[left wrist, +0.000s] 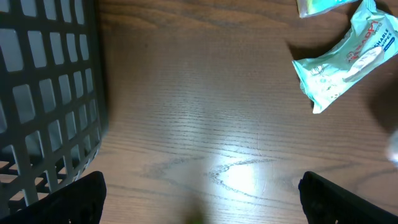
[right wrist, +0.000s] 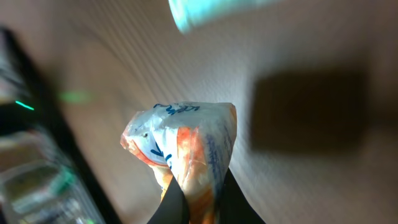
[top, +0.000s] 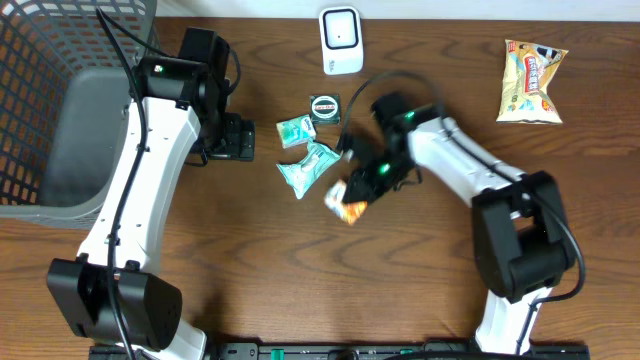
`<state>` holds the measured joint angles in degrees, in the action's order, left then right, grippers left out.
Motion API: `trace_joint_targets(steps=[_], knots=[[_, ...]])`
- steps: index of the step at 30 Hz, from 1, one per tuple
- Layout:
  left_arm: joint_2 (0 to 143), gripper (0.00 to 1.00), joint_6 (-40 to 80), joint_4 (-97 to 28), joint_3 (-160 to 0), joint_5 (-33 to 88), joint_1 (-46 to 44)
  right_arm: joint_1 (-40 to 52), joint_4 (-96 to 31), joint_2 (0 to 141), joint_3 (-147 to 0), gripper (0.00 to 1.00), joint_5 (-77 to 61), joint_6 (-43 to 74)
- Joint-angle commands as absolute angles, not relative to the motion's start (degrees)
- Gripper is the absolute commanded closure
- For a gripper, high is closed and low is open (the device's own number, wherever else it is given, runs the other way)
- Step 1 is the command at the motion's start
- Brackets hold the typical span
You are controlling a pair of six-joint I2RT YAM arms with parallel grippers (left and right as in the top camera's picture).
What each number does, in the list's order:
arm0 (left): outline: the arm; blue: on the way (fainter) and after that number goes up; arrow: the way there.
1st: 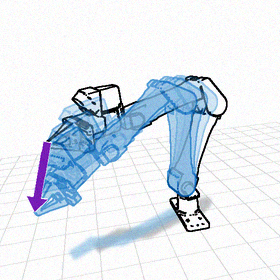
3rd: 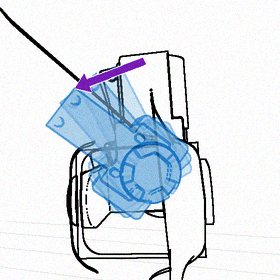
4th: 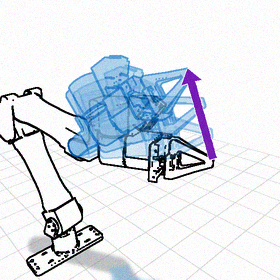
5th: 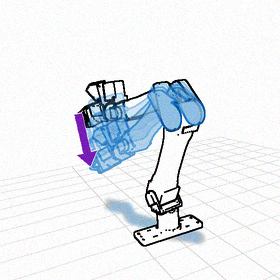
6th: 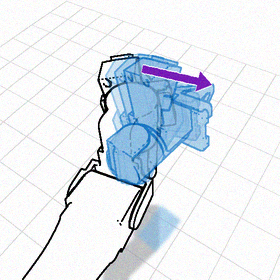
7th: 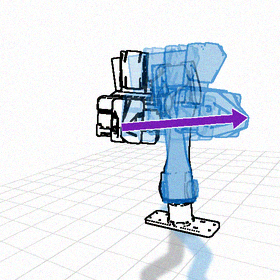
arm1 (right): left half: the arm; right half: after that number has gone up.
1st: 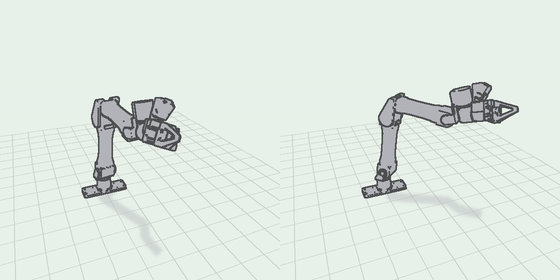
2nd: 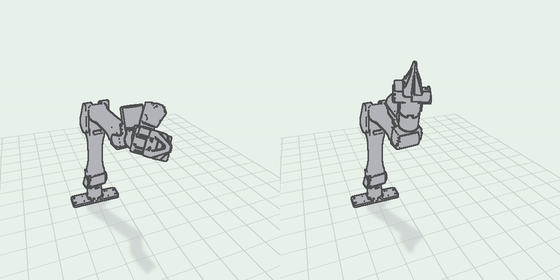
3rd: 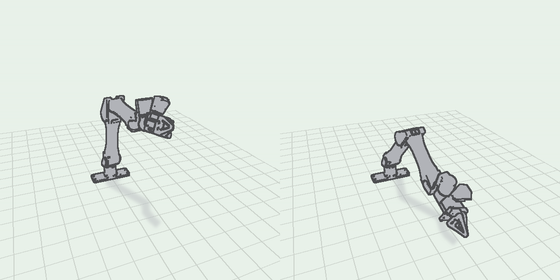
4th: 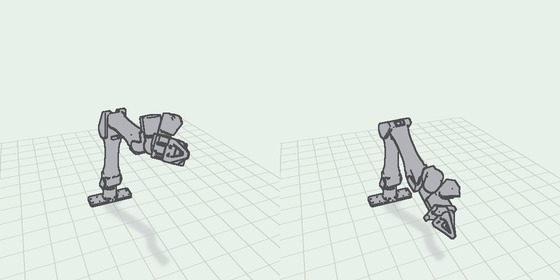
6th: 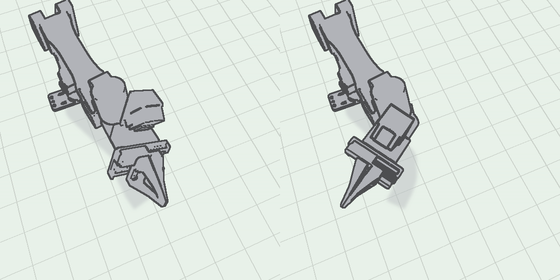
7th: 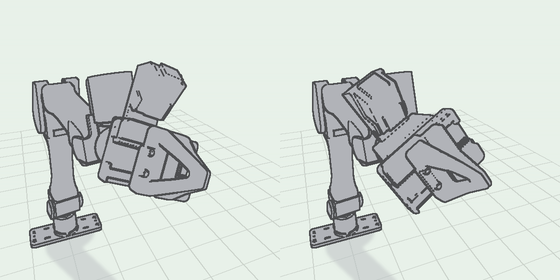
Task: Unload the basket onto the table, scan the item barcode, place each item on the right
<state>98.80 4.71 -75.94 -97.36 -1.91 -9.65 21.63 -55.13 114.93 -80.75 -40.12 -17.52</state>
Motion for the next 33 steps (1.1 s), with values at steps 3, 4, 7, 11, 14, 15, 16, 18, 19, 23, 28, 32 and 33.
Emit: trace_joint_targets(steps=[3,4,7,11,14,15,16,18,19,23,28,32,33], knots=[[99.0,0.02,5.3,-76.0,-97.2,-2.8,-9.5,13.4,-52.4,114.7,-83.2,0.99,-69.6,-17.2],[99.0,0.02,5.2,-76.0,-97.2,-2.8,-9.5,12.5,-52.1,114.7,-83.2,0.99,-72.2,-17.8],[99.0,0.02,5.2,-75.9,-97.2,-2.8,-9.5,9.5,-51.5,114.7,-83.2,0.99,-82.7,-20.6],[99.0,0.02,5.2,-76.0,-97.2,-2.8,-9.5,7.1,-50.2,114.7,-83.2,0.99,-89.5,-20.4],[99.0,0.02,5.2,-76.0,-97.2,-2.8,-9.5,6.3,-49.9,114.7,-83.2,0.99,-89.5,-19.6],[99.0,0.02,5.2,-76.0,-97.2,-2.8,-9.5,6.2,-49.8,114.7,-83.2,0.99,-89.5,-19.2],[99.0,0.02,5.2,-75.9,-97.2,-2.8,-9.5,6.0,-49.7,114.7,-83.2,0.99,-89.5,-18.5],[99.0,0.02,5.3,-76.0,-97.2,-2.8,-9.5,5.5,-48.7,114.7,-83.3,0.99,-89.5,-16.6],[99.0,0.02,5.2,-76.0,-97.2,-2.8,-9.5,5.2,-48.0,114.7,-83.4,0.99,-89.5,-15.4],[99.0,0.03,5.2,-76.0,-97.2,-2.8,-9.5,4.4,-44.1,114.6,-83.8,0.99,-89.5,-8.8],[99.0,0.02,5.2,-76.0,-97.2,-2.8,-9.5,3.5,-38.4,114.6,-85.5,0.99,-89.5,0.0],[99.0,0.02,5.2,-76.0,-97.2,-2.8,-9.5,3.1,-37.0,114.5,-86.7,0.99,-89.5,1.9],[99.0,0.02,5.2,-75.9,-97.2,-2.8,-9.5,3.1,-37.0,114.4,-86.7,0.99,-89.5,1.9]])
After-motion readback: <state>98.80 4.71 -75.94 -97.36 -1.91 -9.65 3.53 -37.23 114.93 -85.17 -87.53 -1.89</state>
